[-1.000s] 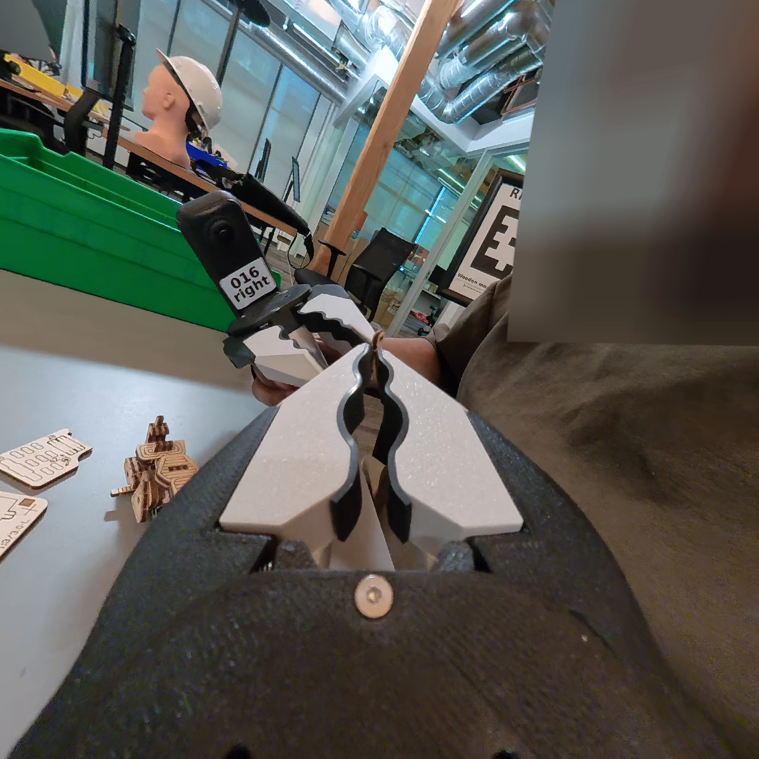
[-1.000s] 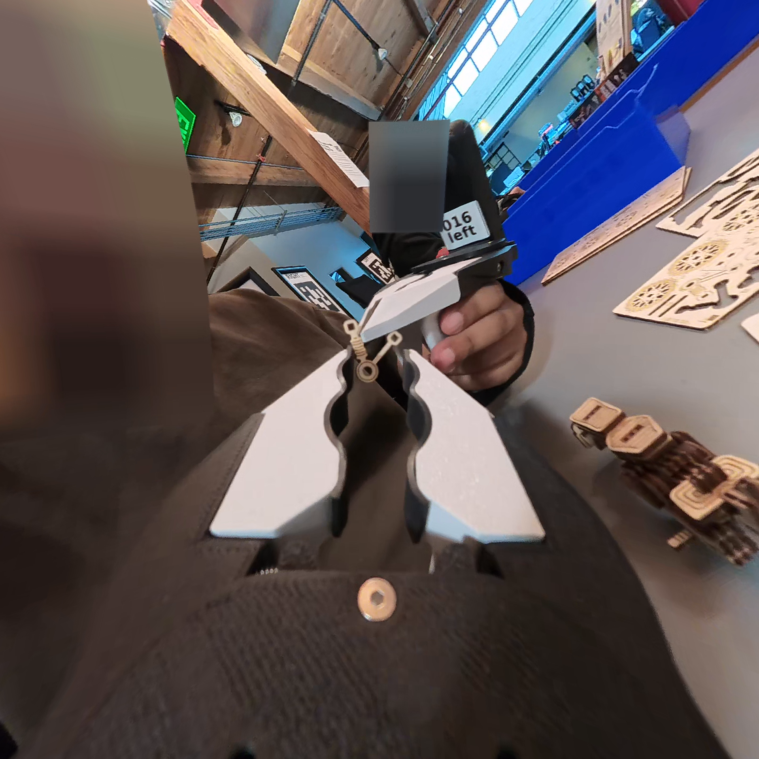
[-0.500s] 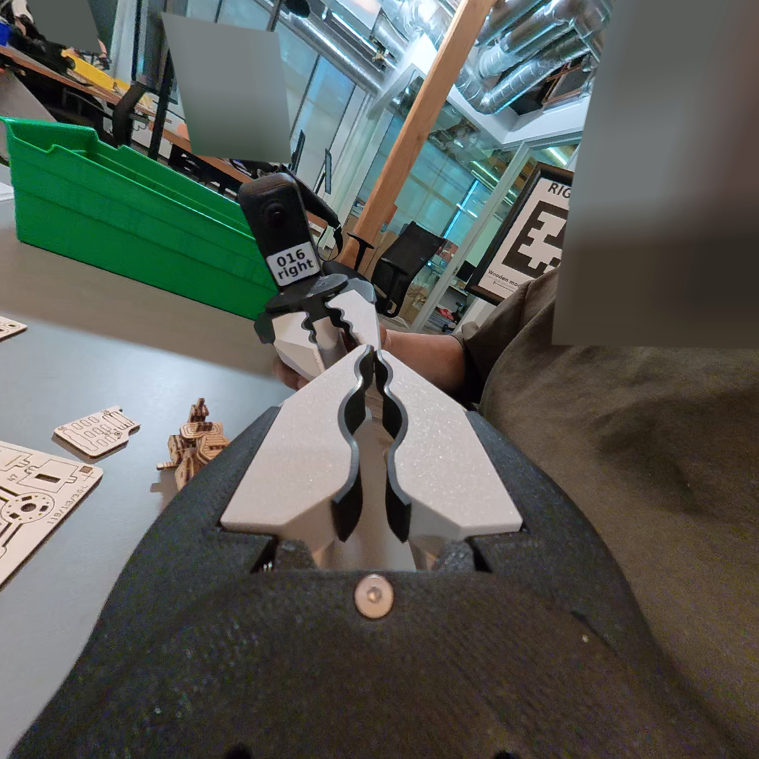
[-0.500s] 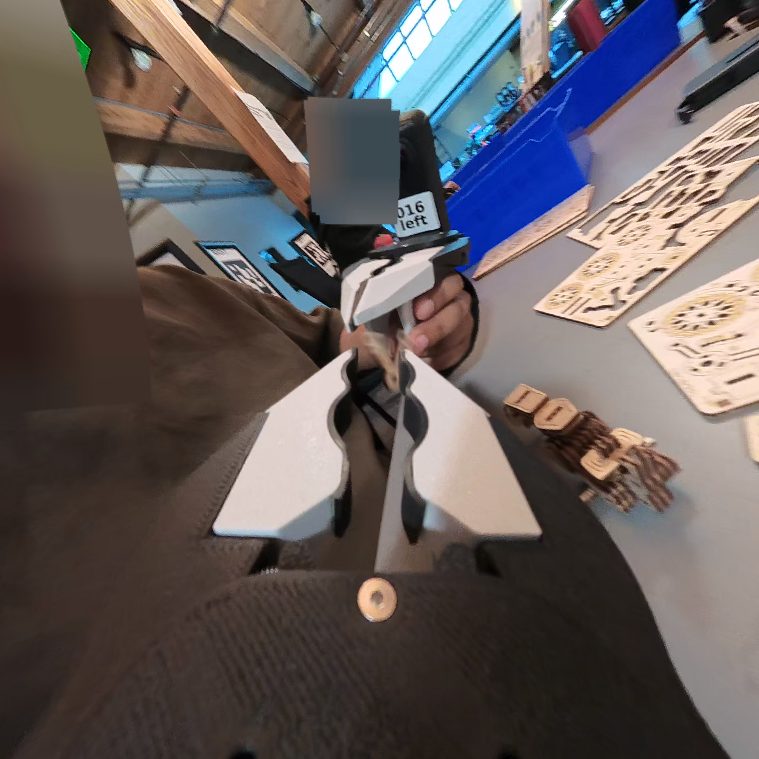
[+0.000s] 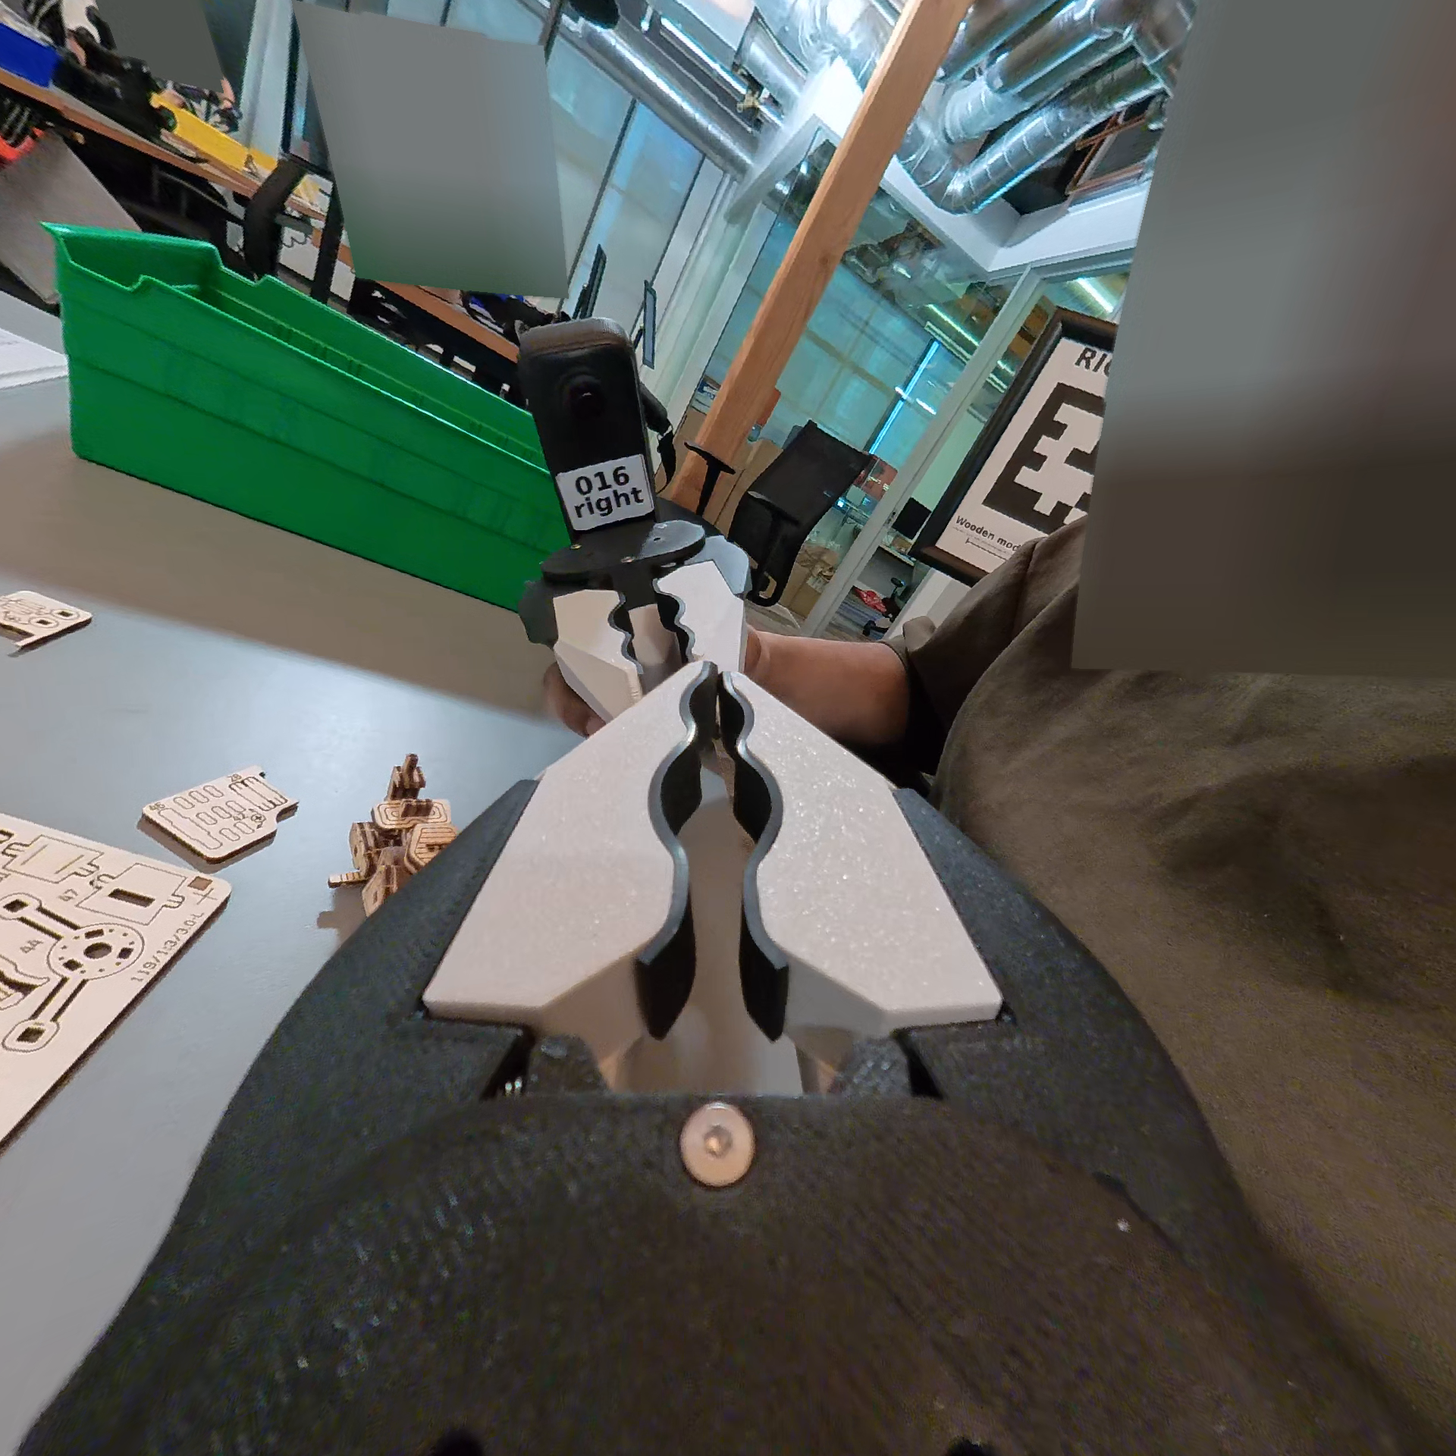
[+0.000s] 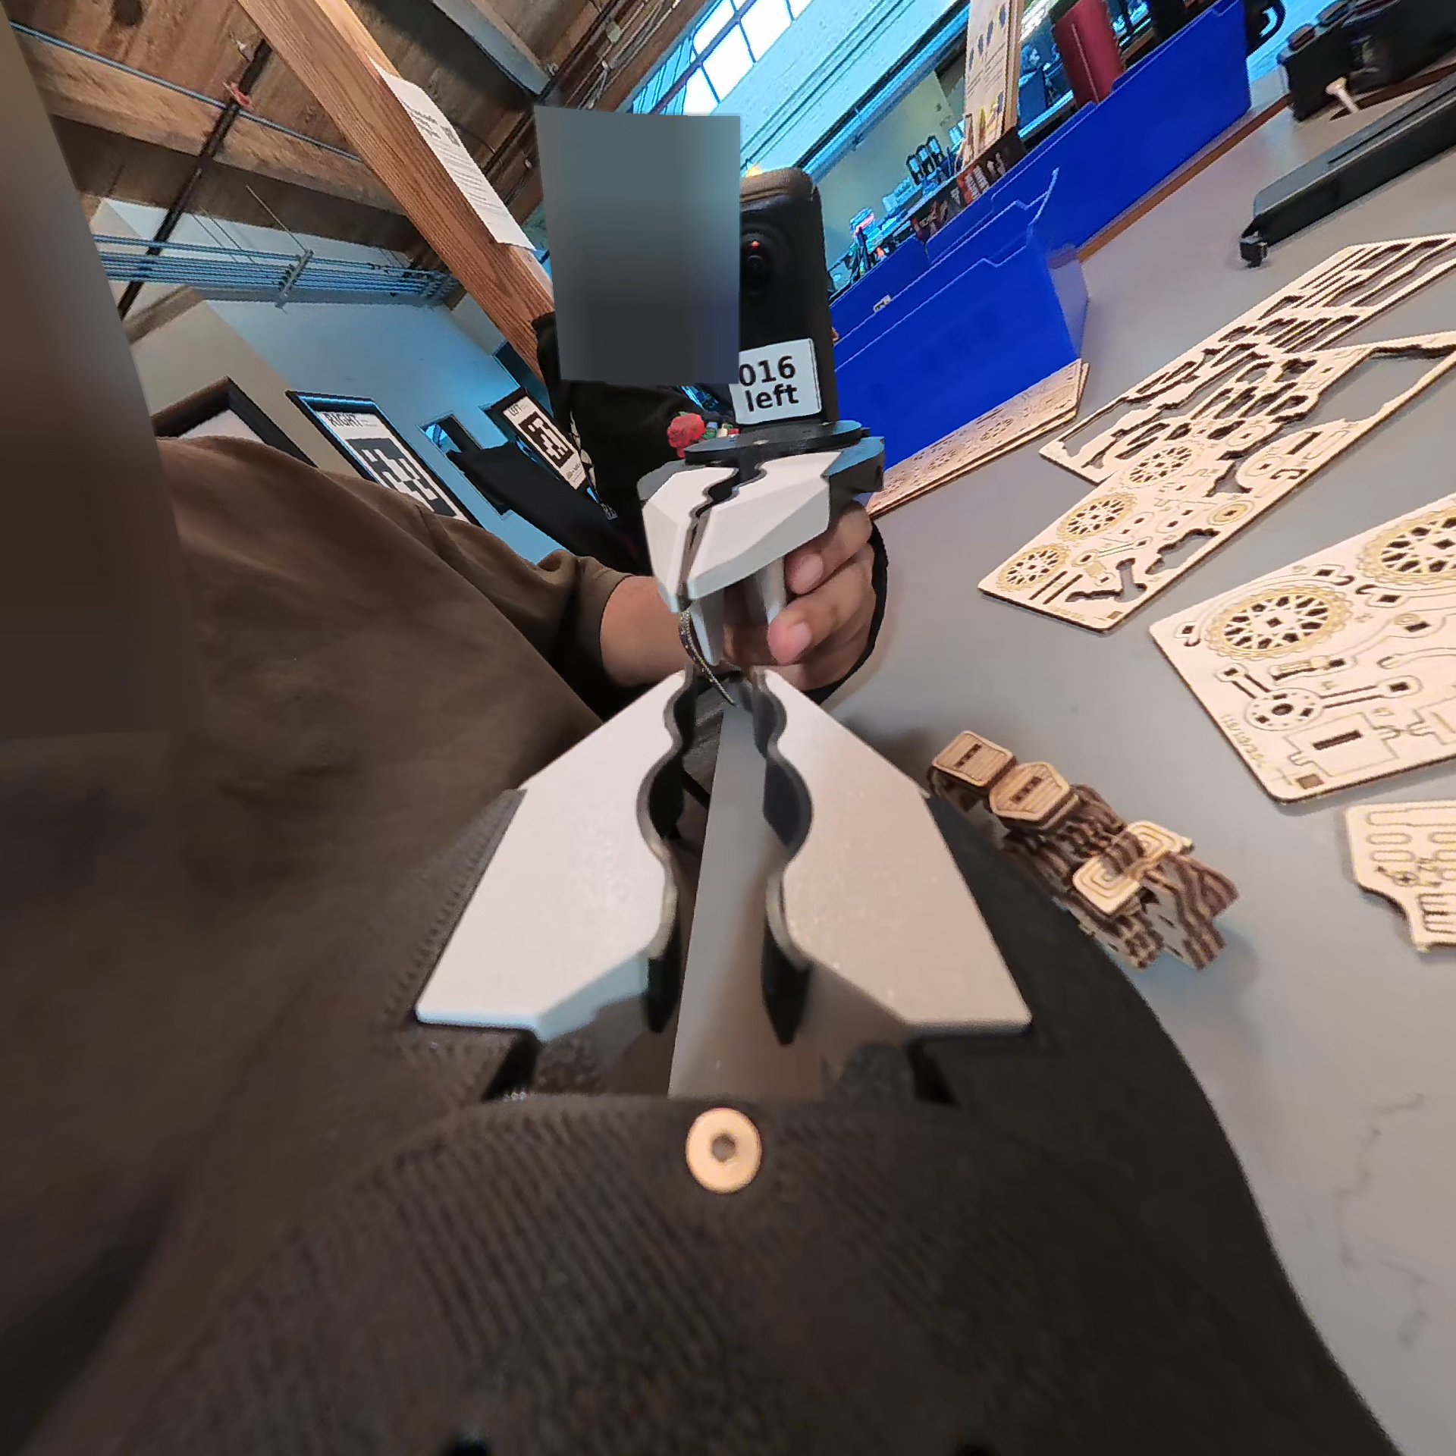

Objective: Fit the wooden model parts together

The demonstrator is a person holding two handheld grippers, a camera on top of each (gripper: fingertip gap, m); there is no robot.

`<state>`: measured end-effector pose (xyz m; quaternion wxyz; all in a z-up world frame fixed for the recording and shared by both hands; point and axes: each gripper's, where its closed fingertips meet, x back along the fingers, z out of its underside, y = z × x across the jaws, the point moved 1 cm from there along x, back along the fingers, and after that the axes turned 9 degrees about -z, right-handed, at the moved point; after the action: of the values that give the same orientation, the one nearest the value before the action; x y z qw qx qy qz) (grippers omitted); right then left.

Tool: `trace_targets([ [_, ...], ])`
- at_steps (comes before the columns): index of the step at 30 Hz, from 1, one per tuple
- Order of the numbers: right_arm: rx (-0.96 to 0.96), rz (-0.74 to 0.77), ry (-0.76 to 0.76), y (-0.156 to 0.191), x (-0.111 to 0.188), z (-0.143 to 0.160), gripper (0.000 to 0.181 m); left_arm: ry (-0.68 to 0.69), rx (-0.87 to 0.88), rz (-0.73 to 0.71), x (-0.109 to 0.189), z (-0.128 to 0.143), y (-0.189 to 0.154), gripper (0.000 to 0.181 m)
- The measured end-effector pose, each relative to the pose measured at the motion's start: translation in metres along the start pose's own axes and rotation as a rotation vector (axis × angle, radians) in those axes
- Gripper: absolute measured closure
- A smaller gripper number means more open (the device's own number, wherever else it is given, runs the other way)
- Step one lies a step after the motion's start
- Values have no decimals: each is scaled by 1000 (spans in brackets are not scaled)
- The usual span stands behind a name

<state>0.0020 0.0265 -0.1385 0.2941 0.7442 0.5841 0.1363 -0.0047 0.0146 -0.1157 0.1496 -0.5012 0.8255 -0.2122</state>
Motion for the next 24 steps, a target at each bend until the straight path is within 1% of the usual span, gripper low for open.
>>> trace_targets([
  [11, 63, 29, 60, 0, -4, 6, 171, -10, 5, -16, 2, -2, 4, 181],
  [24, 154, 69, 177, 0, -10, 20, 170, -51, 30, -57, 7, -10, 14, 181],
])
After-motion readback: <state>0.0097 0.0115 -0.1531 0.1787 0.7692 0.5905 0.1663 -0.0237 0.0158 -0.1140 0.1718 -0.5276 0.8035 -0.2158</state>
